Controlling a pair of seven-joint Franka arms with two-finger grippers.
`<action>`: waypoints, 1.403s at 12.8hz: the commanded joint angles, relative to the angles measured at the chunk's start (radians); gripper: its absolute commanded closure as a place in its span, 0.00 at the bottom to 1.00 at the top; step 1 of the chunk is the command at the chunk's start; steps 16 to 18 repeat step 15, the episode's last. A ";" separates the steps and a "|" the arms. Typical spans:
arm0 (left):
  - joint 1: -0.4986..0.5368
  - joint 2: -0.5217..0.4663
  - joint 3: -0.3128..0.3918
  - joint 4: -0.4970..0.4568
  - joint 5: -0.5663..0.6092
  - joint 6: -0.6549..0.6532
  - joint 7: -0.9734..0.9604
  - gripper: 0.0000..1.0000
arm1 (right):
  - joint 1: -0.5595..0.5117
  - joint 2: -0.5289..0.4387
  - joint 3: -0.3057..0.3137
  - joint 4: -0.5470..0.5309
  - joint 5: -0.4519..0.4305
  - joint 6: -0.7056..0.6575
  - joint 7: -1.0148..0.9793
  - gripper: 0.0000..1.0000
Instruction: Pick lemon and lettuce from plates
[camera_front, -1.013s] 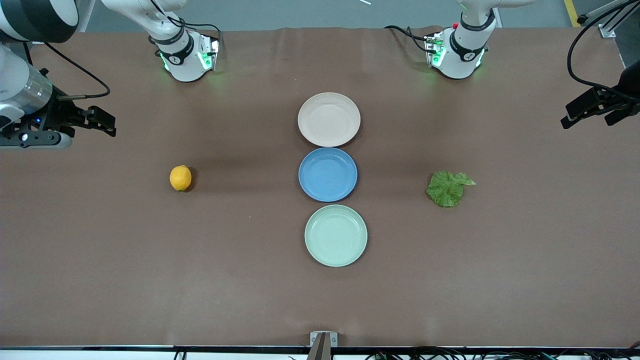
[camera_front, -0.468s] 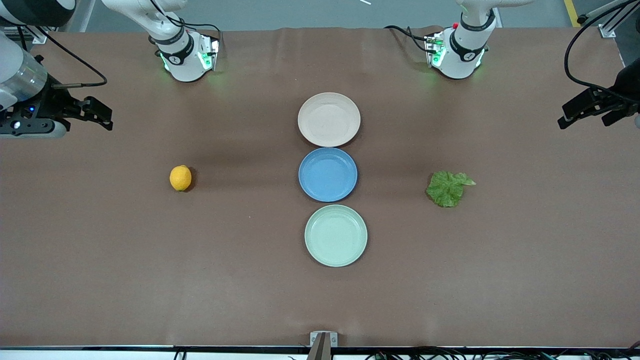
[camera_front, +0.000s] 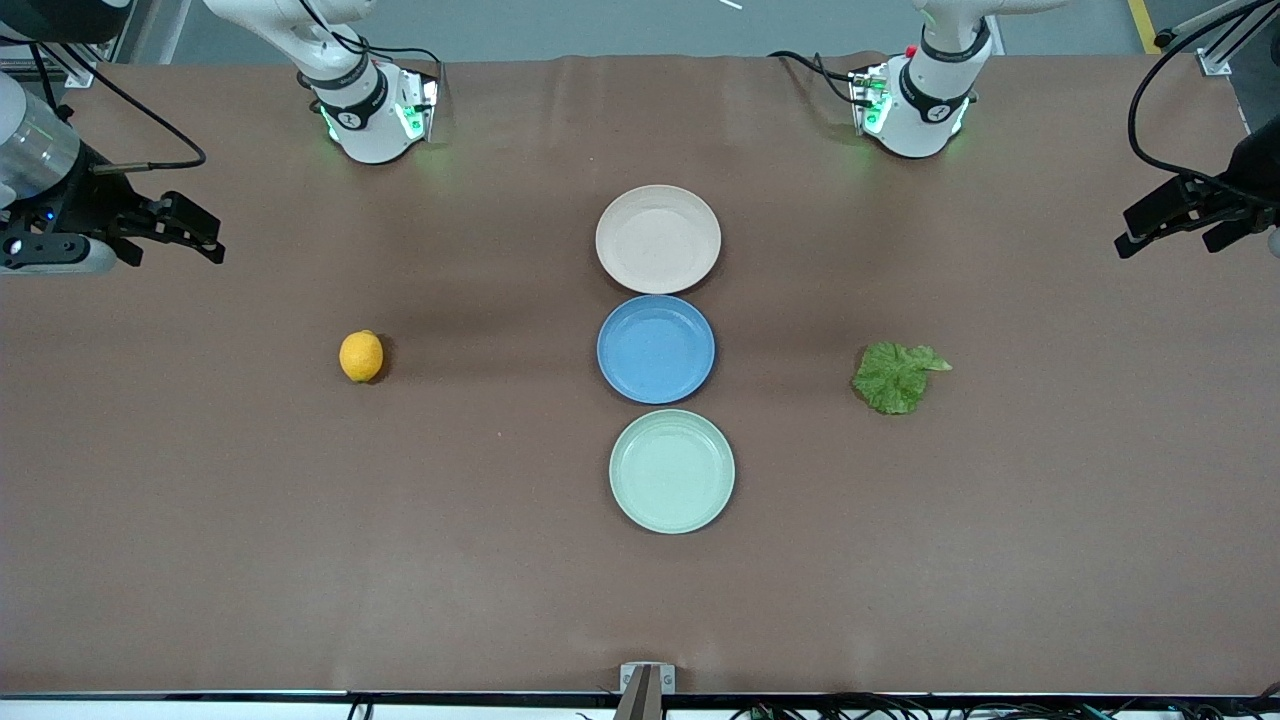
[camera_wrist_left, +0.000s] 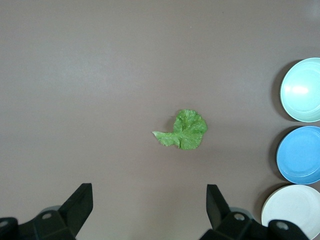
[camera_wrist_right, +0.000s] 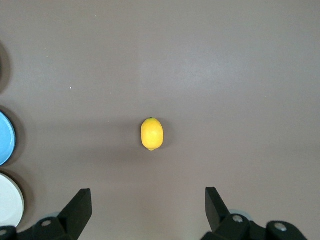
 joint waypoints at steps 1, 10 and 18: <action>0.013 -0.001 -0.033 0.023 0.006 -0.023 0.012 0.00 | -0.025 0.039 0.011 0.045 0.020 -0.004 -0.016 0.00; 0.015 0.002 -0.045 0.025 0.011 -0.016 0.012 0.00 | -0.022 0.059 0.011 0.054 0.014 -0.010 -0.045 0.00; 0.016 0.002 -0.045 0.025 0.009 -0.016 0.012 0.00 | -0.023 0.058 0.011 0.054 0.014 -0.010 -0.045 0.00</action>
